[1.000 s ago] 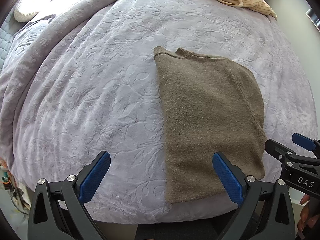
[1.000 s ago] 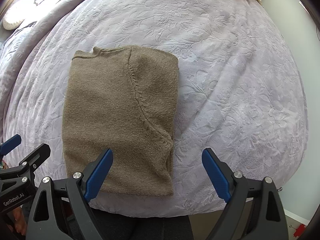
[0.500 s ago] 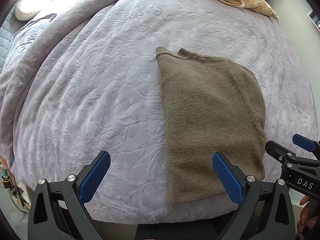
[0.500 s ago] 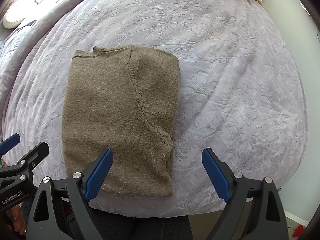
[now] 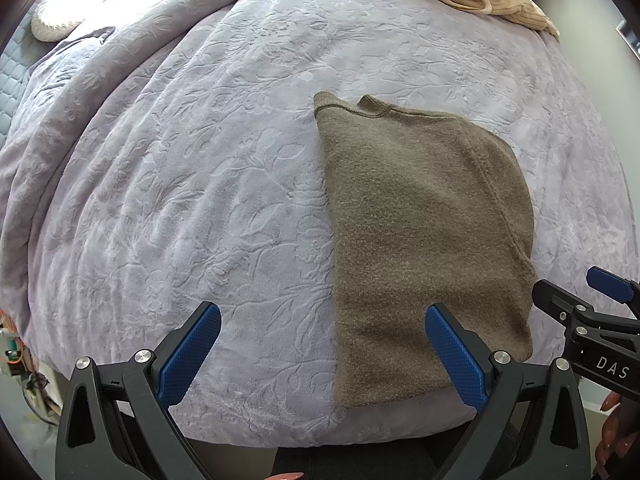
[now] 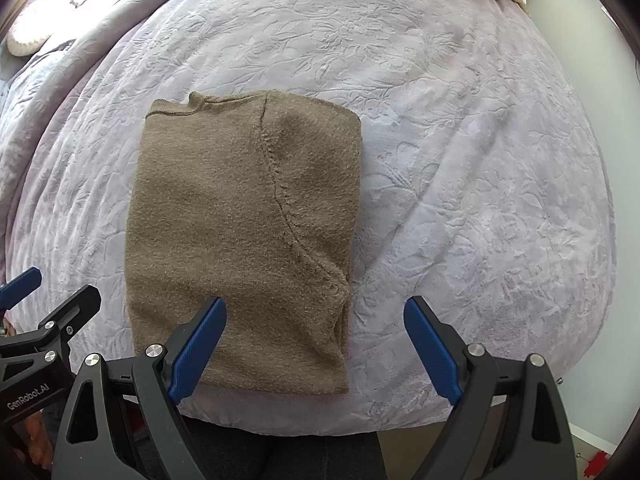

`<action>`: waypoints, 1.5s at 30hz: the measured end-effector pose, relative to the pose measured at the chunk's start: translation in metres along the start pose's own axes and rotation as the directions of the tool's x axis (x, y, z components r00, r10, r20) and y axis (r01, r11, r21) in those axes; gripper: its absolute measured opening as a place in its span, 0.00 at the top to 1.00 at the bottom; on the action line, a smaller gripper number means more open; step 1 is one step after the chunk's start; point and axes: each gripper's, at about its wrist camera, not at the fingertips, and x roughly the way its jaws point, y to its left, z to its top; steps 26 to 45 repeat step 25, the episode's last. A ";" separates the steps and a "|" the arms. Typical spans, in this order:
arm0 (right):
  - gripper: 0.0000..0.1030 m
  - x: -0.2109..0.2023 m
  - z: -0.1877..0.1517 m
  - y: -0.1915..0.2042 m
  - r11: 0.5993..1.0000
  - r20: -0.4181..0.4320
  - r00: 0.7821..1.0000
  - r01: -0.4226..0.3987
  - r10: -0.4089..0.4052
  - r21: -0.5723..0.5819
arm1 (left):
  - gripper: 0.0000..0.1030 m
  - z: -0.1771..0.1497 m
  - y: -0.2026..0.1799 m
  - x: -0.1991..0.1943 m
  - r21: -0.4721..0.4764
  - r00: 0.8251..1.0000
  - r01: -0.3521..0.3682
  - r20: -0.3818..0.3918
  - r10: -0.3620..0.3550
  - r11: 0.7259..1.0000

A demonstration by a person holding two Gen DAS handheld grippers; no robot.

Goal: Fold small clothes

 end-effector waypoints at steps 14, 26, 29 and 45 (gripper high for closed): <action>0.11 0.000 -0.001 0.002 1.000 0.002 1.000 -0.001 0.001 0.001 | 0.01 0.000 0.003 -0.001 -0.014 1.000 -0.001 0.007 0.001 1.000; 0.11 -0.001 -0.004 -0.002 1.000 0.006 1.000 -0.004 0.004 0.014 | 0.01 -0.003 0.002 -0.006 -0.022 0.999 0.025 0.026 -0.024 0.999; 0.11 -0.001 -0.004 -0.002 1.000 0.006 1.000 -0.004 0.004 0.014 | 0.01 -0.003 0.002 -0.006 -0.022 0.999 0.025 0.026 -0.024 0.999; 0.11 -0.001 -0.004 -0.002 1.000 0.006 1.000 -0.004 0.004 0.014 | 0.01 -0.003 0.002 -0.006 -0.022 0.999 0.025 0.026 -0.024 0.999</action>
